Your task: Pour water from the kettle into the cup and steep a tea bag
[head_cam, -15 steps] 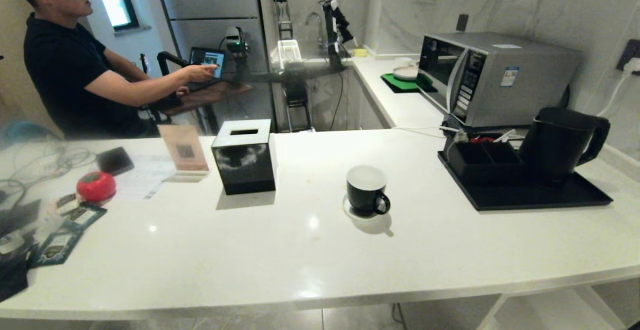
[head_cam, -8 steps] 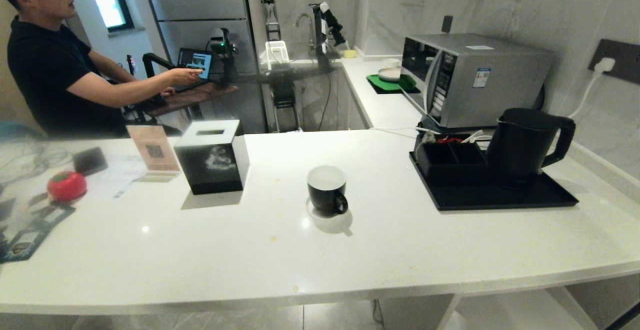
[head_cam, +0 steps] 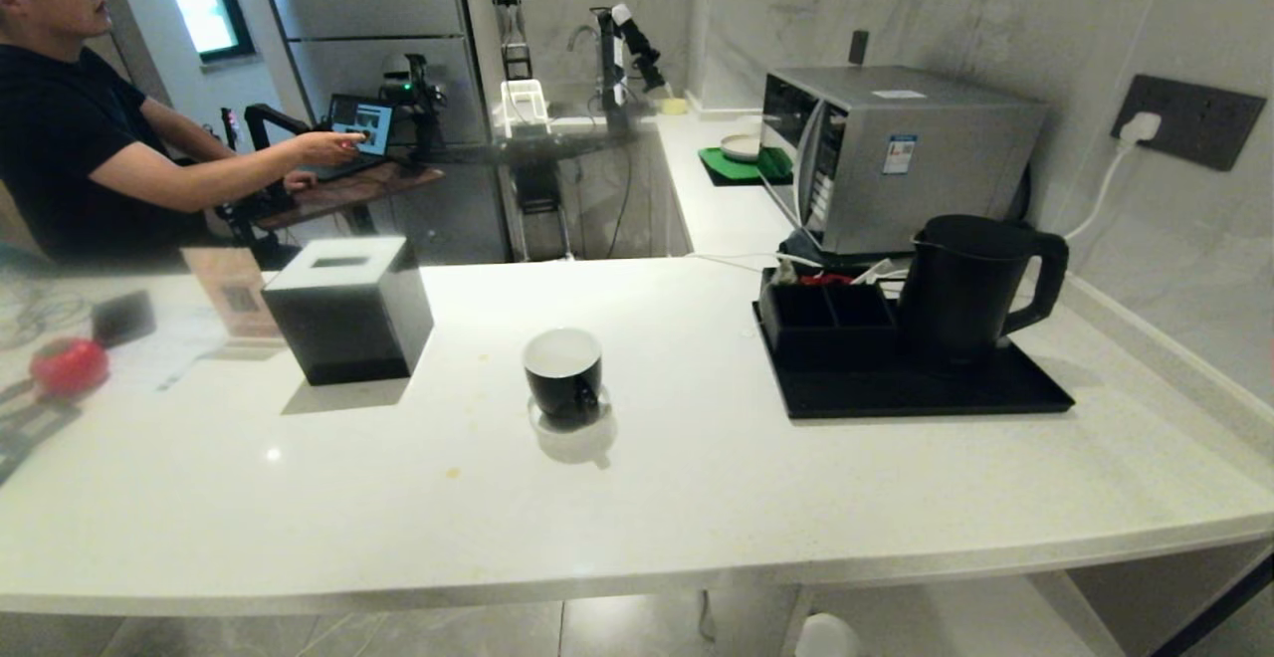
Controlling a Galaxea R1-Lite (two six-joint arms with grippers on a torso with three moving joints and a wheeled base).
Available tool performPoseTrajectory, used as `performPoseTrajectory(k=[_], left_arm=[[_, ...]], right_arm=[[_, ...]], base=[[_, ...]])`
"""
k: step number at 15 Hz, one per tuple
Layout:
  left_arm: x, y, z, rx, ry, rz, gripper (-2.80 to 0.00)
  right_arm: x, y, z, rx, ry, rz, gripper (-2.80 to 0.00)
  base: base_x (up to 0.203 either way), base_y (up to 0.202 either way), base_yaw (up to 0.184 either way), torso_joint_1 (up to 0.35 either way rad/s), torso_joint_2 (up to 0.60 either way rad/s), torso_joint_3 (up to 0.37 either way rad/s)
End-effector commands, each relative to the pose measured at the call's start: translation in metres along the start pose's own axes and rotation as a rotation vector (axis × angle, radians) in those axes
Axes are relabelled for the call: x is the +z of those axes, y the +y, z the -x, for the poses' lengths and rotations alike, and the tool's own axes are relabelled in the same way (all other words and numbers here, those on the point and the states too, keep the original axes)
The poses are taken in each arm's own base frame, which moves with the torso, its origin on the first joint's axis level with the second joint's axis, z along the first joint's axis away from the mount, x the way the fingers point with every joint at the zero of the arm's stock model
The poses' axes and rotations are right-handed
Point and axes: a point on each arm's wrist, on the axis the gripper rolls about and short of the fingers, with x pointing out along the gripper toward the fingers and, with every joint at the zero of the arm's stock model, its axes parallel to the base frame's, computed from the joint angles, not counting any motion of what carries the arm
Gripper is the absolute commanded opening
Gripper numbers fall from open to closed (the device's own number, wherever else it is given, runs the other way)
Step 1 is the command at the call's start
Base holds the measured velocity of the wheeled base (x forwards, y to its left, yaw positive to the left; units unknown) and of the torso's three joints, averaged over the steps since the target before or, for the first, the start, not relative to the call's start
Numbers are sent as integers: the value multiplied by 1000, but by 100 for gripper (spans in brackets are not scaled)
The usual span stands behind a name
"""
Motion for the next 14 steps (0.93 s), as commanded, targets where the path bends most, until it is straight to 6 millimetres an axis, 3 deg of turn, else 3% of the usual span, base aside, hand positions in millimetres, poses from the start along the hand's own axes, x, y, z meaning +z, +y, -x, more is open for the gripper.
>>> performPoseTrajectory(k=[1, 14], left_arm=[[0, 0, 0, 1, 1, 1, -280], [0, 0, 0, 1, 1, 1, -280]], right_arm=[[0, 0, 0, -1, 0, 0, -280], [0, 0, 0, 1, 0, 2, -280]], base=[[0, -181, 6, 2, 2, 7], [0, -15, 0, 0, 1, 1]])
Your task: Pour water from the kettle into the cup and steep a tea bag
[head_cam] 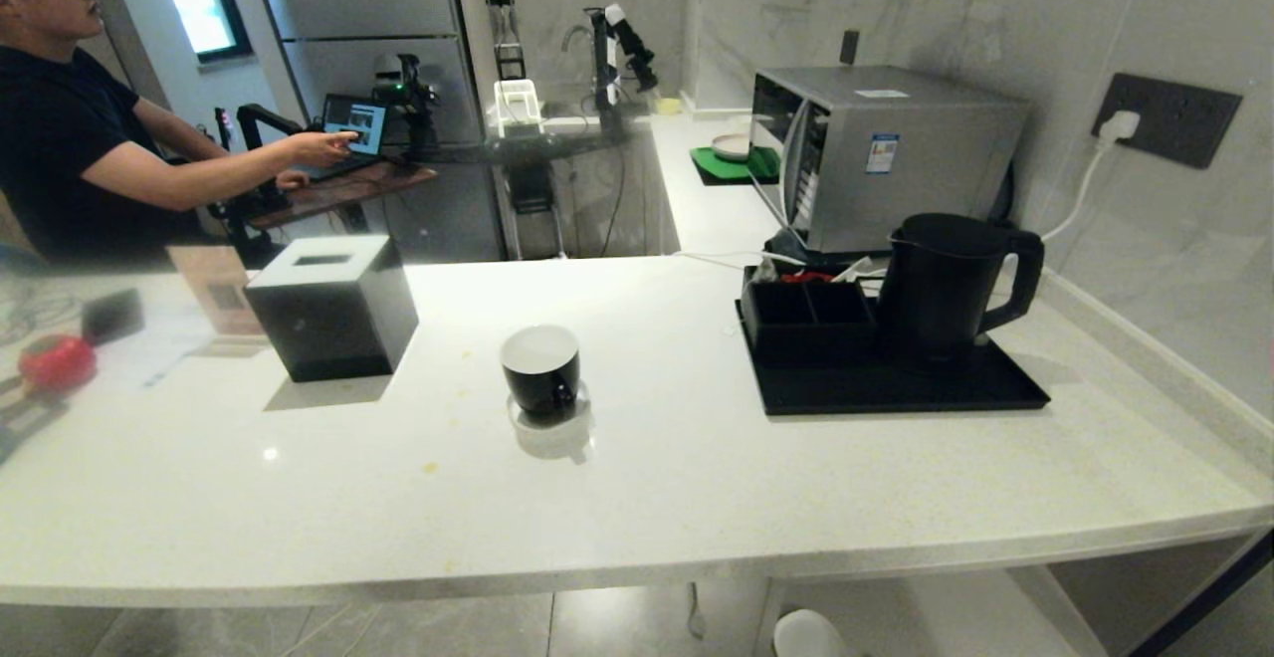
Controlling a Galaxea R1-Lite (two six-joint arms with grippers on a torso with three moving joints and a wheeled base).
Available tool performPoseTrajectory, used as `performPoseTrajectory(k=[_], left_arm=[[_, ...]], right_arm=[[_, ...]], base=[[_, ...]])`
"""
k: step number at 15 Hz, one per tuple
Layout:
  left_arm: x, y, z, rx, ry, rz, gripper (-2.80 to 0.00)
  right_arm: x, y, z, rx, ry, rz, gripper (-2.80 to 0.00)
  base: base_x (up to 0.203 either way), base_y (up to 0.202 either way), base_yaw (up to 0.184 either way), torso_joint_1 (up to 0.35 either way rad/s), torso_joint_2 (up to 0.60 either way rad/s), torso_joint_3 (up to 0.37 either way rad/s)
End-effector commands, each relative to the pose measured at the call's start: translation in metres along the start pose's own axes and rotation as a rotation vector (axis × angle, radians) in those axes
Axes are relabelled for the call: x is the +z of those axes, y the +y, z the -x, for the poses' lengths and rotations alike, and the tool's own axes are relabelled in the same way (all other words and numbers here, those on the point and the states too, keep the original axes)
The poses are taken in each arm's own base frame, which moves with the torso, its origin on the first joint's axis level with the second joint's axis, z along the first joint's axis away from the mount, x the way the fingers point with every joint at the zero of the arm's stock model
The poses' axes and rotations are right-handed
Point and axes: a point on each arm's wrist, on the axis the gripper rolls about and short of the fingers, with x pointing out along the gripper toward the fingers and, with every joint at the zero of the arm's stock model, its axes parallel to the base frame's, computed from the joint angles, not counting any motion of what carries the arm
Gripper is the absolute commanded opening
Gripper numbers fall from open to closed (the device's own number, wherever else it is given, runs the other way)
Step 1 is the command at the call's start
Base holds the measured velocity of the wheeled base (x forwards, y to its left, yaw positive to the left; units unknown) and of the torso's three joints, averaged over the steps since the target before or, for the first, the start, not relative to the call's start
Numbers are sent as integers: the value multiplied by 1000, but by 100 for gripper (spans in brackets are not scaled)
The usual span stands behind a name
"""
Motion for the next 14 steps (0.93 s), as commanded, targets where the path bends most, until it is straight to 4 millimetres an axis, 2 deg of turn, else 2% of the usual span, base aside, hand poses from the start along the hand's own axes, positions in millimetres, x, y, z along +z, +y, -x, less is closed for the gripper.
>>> performPoseTrajectory(k=[1, 10, 14], left_arm=[[0, 0, 0, 1, 1, 1, -280], [0, 0, 0, 1, 1, 1, -280], [0, 0, 0, 1, 1, 1, -280]], right_arm=[[0, 0, 0, 1, -1, 0, -280], [1, 0, 0, 1, -9, 23, -280], [10, 0, 0, 2, 2, 20, -280]], base=[[0, 0, 0, 0, 0, 0], [0, 0, 0, 0, 0, 0], [0, 0, 0, 0, 0, 0]])
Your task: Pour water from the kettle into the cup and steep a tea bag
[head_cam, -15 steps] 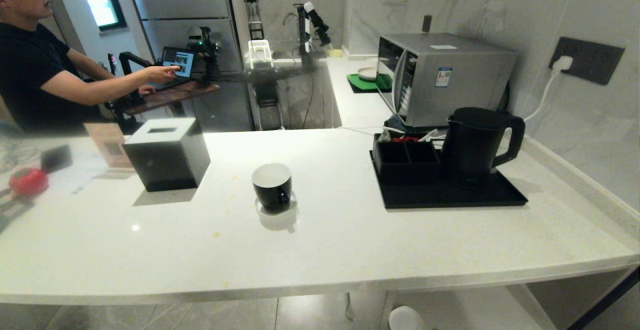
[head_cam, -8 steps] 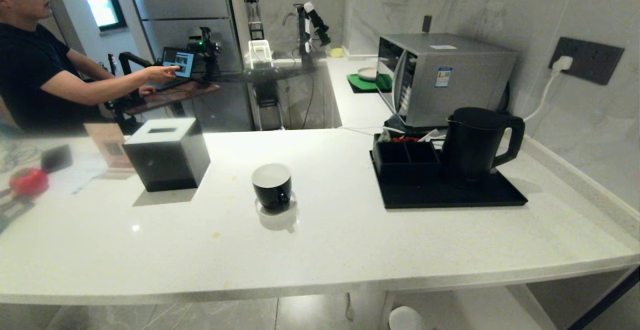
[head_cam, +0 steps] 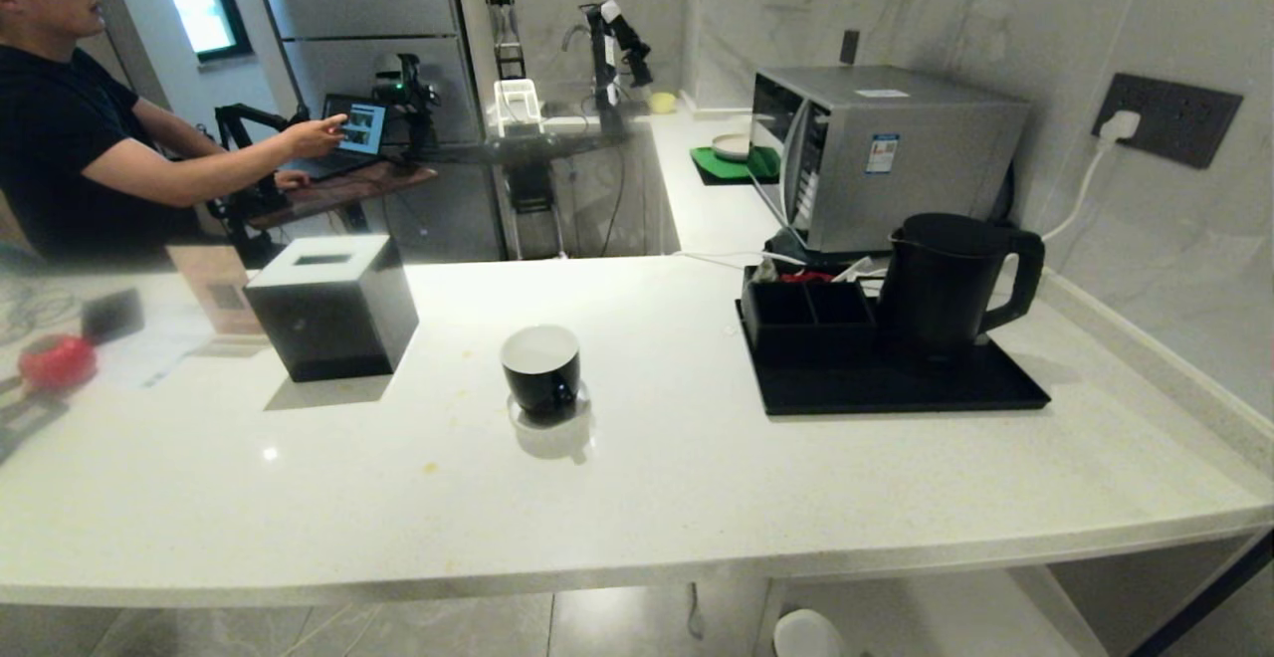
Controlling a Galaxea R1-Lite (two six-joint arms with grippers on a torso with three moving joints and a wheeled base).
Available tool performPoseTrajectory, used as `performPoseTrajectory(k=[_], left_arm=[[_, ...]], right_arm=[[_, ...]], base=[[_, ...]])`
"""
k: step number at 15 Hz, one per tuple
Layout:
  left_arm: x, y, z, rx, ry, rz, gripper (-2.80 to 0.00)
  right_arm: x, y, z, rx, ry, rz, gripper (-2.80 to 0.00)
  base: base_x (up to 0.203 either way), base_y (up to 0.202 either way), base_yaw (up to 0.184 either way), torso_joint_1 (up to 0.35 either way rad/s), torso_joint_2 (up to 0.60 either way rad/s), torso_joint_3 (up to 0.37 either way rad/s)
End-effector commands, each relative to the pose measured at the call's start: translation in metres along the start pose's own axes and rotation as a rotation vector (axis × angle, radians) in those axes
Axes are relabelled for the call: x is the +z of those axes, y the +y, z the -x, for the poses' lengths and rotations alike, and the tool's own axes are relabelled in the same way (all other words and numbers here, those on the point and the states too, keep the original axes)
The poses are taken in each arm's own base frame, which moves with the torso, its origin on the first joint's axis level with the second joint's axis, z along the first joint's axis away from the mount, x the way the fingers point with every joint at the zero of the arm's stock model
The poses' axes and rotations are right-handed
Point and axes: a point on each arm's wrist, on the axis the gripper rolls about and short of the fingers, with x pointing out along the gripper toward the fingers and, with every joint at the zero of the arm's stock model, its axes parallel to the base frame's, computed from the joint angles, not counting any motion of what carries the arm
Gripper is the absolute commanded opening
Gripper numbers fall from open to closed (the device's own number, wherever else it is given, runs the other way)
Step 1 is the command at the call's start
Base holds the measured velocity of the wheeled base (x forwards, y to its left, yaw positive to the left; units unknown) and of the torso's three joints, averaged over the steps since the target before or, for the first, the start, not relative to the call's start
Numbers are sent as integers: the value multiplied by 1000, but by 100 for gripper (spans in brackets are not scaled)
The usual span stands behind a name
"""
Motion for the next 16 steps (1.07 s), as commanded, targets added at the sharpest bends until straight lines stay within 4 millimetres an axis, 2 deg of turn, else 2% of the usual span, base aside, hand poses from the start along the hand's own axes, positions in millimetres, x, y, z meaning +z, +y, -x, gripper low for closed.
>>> performPoseTrajectory(k=[1, 6, 12, 16], left_arm=[[0, 0, 0, 1, 1, 1, -280], [0, 0, 0, 1, 1, 1, -280], [0, 0, 0, 1, 1, 1, -280], [0, 0, 0, 1, 1, 1, -280]], right_arm=[[8, 0, -3, 0, 28, -4, -280], [38, 0, -21, -23, 129, -70, -280], [67, -6, -63, -113, 209, -114, -280], [74, -14, -94, -114, 241, -122, -280]], base=[[0, 0, 0, 0, 0, 0], [0, 0, 0, 0, 0, 0], [0, 0, 0, 0, 0, 0], [0, 0, 0, 0, 0, 0]])
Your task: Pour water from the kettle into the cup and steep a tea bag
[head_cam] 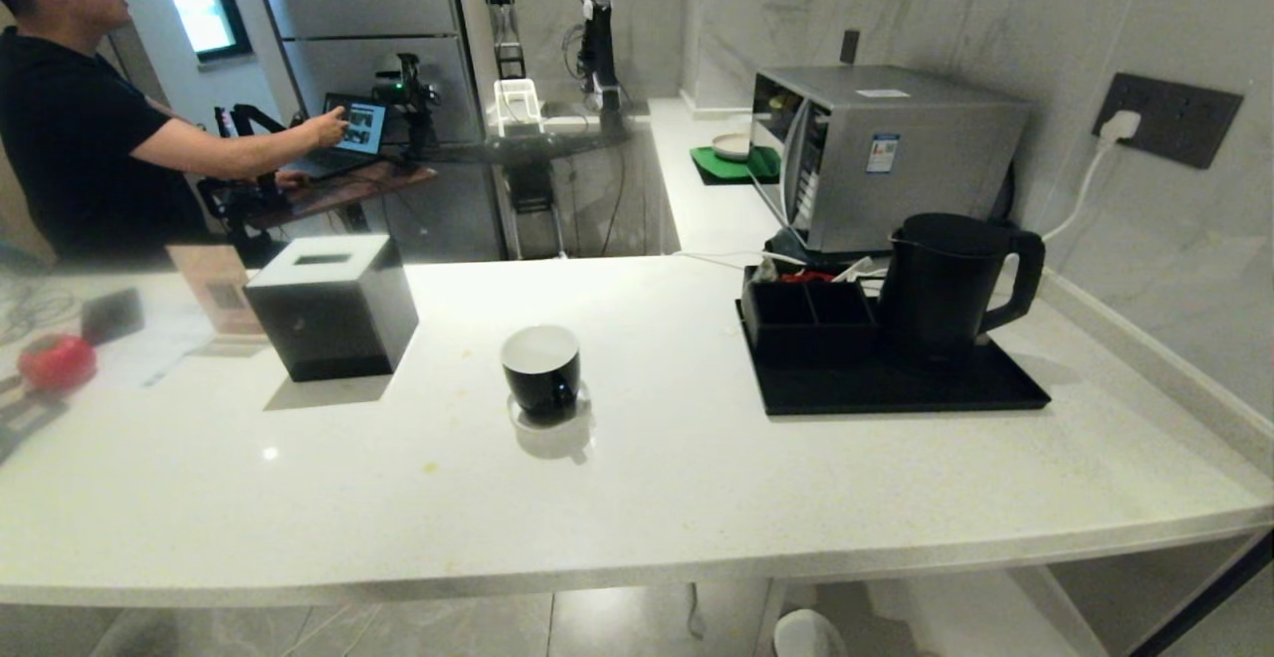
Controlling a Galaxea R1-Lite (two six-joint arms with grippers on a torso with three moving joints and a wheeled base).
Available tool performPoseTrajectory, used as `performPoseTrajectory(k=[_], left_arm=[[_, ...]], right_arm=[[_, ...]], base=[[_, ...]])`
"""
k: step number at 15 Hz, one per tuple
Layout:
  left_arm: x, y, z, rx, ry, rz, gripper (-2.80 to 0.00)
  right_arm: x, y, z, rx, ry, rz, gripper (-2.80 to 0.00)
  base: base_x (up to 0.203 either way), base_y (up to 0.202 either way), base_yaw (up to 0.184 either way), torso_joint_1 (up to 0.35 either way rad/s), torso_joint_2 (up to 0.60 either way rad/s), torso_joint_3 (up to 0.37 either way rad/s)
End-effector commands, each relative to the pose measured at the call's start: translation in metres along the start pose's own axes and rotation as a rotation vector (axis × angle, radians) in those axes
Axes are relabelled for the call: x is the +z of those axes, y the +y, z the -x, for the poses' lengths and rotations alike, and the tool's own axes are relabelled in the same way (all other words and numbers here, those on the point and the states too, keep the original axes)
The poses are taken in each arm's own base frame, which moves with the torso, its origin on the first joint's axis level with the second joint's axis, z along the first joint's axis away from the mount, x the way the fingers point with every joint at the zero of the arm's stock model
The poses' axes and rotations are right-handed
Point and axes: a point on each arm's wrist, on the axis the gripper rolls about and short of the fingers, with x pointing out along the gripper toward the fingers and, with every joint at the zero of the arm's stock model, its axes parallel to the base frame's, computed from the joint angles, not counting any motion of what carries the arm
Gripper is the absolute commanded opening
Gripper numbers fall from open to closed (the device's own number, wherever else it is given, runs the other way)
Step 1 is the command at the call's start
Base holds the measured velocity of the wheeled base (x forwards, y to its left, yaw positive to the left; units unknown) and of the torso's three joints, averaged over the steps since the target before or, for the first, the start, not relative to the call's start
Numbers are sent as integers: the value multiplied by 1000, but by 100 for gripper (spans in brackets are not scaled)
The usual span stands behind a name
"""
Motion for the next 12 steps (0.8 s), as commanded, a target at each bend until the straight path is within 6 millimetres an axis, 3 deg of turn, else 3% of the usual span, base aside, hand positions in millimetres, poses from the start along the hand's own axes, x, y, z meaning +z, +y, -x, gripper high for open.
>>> performPoseTrajectory(k=[1, 7, 12], left_arm=[[0, 0, 0, 1, 1, 1, -280], [0, 0, 0, 1, 1, 1, -280], [0, 0, 0, 1, 1, 1, -280]], right_arm=[[1, -3, -24, -6, 83, -14, -280], [2, -8, -79, 18, 138, -38, -280], [-11, -15, -148, 24, 158, -32, -280]], base=[[0, 0, 0, 0, 0, 0], [0, 0, 0, 0, 0, 0], [0, 0, 0, 0, 0, 0]])
